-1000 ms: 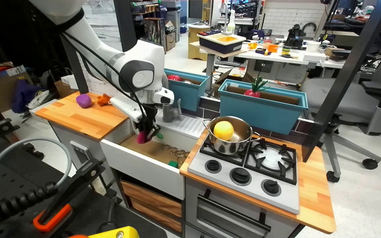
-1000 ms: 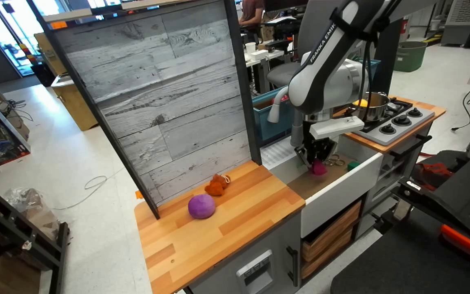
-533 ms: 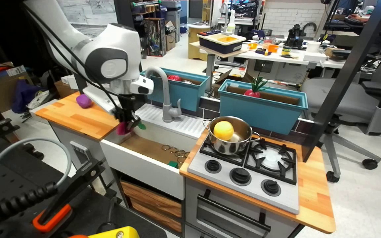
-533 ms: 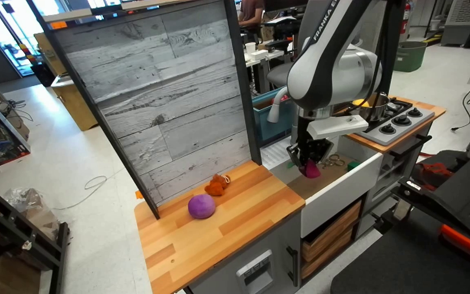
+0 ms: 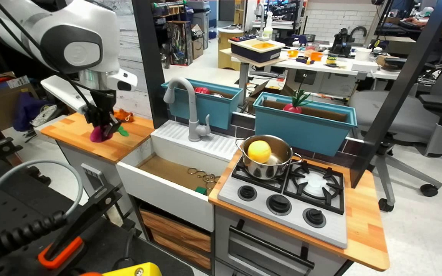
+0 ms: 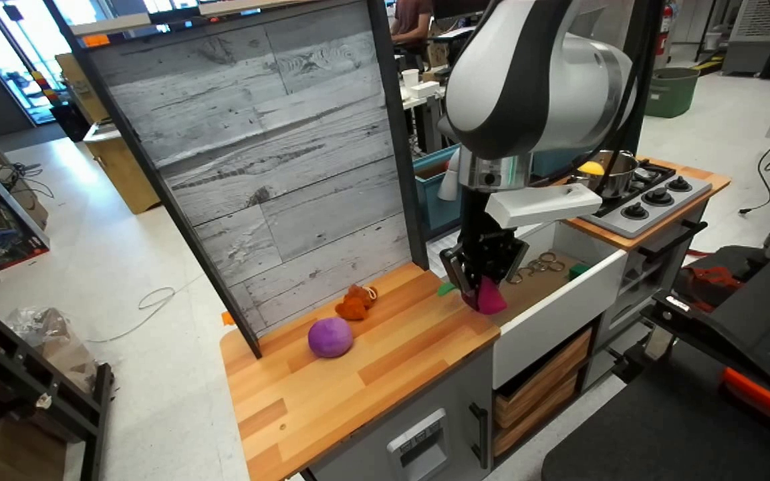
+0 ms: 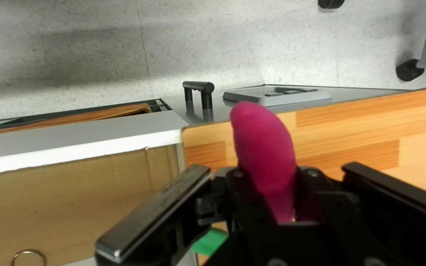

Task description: Pick up the purple toy from the sink and put it on the countertop.

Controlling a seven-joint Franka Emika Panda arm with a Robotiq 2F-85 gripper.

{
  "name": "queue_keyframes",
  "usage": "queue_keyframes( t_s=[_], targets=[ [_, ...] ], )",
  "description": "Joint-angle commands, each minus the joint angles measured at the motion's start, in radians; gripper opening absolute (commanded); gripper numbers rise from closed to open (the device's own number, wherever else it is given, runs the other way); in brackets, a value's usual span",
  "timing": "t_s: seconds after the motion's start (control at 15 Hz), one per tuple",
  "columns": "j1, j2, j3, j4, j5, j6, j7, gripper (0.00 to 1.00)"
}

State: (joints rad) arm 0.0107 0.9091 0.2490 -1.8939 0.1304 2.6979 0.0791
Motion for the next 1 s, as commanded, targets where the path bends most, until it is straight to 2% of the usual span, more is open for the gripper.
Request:
queue_keyframes(
  t_s=[0.0, 0.27, 0.93],
  targets=[
    [0.005, -0.015, 0.002, 0.015, -0.015, -0.079, -0.101, 0.04],
    [0.024, 0.028, -0.033, 0.095, -0.063, -0.186, -0.156, 0.04],
    [0.064, 0.184, -0.084, 0.263, -0.176, -0.108, -0.240, 0.04]
  ],
)
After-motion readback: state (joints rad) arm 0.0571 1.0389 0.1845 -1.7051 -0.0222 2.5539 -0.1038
